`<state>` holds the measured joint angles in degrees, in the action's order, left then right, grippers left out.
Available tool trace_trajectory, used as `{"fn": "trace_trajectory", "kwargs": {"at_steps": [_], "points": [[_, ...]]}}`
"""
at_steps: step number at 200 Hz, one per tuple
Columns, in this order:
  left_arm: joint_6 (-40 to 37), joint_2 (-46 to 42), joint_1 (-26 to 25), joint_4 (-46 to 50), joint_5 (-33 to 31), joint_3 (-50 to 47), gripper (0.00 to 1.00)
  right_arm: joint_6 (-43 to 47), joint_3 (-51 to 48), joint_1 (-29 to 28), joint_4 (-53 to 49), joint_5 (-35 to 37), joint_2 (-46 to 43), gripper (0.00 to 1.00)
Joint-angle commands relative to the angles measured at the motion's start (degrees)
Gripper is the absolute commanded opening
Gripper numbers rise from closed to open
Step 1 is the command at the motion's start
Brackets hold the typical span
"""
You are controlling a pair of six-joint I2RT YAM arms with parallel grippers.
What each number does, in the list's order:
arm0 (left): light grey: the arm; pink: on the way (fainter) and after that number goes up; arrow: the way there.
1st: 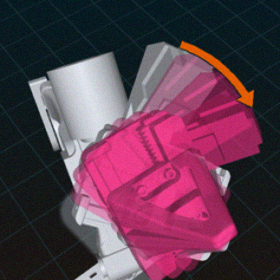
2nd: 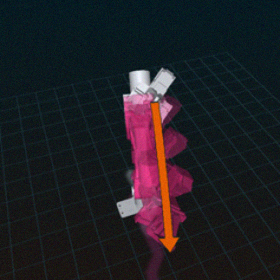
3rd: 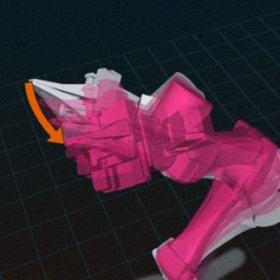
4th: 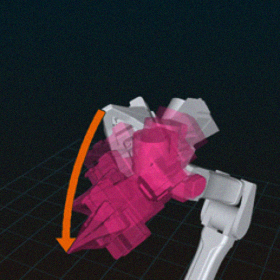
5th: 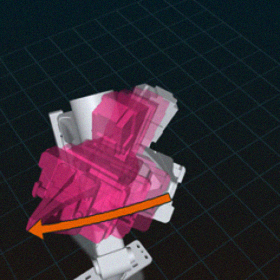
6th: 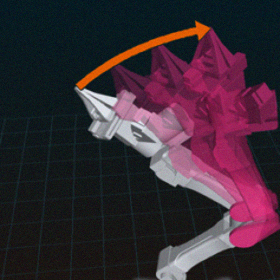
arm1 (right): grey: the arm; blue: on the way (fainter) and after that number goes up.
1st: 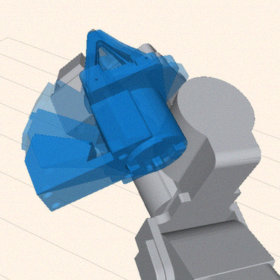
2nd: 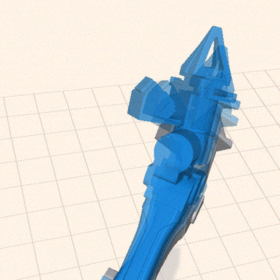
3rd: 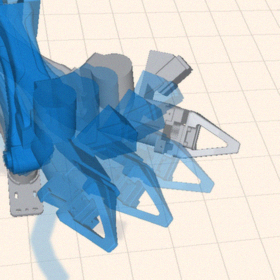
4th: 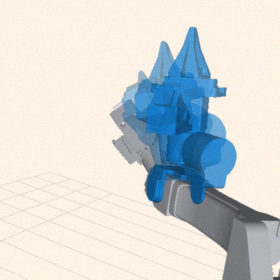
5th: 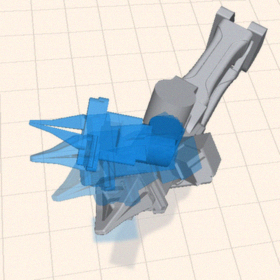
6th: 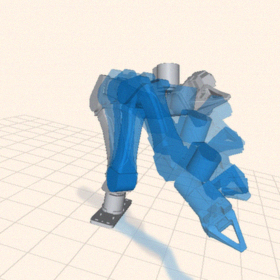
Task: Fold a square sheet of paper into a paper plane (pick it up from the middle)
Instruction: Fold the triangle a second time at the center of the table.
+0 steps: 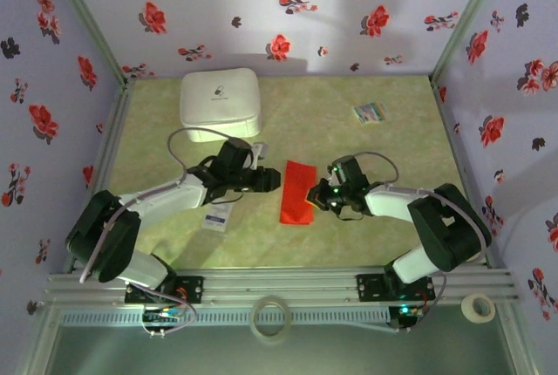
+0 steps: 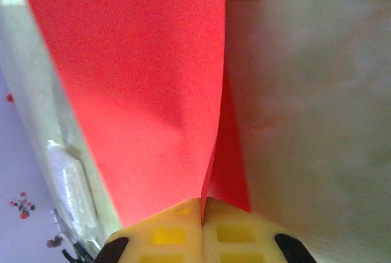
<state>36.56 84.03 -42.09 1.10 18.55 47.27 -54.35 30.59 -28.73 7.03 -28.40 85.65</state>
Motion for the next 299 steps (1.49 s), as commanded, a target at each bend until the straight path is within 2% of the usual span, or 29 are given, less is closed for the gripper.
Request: {"fn": "trace_trajectory", "kwargs": {"at_steps": [1,47,76,100,119,142,153,171,189,229,253,270,299], "points": [[-3.8,-0.1,-2.5,-0.8,-3.0,0.0,0.43,2.6,-0.2,1.2,-5.0,0.6,-2.1,0.04],[-4.5,1.0,-4.2,-1.3,-6.6,0.0,0.45,0.2,1.1,1.5,2.3,-2.9,-0.2,0.06],[-3.9,2.8,-3.7,2.9,-5.7,2.6,0.47,-3.7,2.7,1.5,9.8,-6.3,4.5,0.06],[-5.4,2.4,-3.6,1.5,-3.3,1.5,0.49,-4.9,3.2,1.4,12.2,-8.0,6.7,0.10],[-8.3,1.2,-3.6,-1.0,-2.9,-0.7,0.49,-5.3,2.6,1.5,13.2,-7.9,6.4,0.18],[-13.1,0.0,-4.2,-5.3,-3.0,-3.9,0.49,-5.9,2.4,1.5,14.6,-8.9,7.0,0.20],[-15.4,-0.6,-5.1,-8.2,-3.2,-5.6,0.49,-5.8,2.4,1.4,14.7,-8.6,7.3,0.20],[-20.4,-1.2,-7.5,-11.9,-4.5,-7.5,0.49,-3.6,3.2,1.5,10.7,-7.3,8.0,0.12],[-25.6,-1.0,-10.3,-13.4,-8.1,-8.2,0.50,-1.8,4.2,1.5,6.1,-5.6,8.2,0.08],[-41.3,1.8,-20.1,-17.8,-23.3,-9.3,0.53,-4.3,3.6,1.4,9.6,-6.8,7.6,0.09],[-44.9,4.4,-22.9,-18.2,-29.2,-8.4,0.55,-4.9,3.4,1.4,10.0,-7.1,7.5,0.10],[-47.2,6.5,-24.5,-18.0,-31.0,-7.3,0.57,-5.6,3.3,1.5,10.9,-7.5,7.8,0.11],[-48.7,9.6,-26.6,-18.1,-34.9,-6.0,0.58,-6.6,3.0,1.5,12.7,-8.0,8.1,0.18]]}}
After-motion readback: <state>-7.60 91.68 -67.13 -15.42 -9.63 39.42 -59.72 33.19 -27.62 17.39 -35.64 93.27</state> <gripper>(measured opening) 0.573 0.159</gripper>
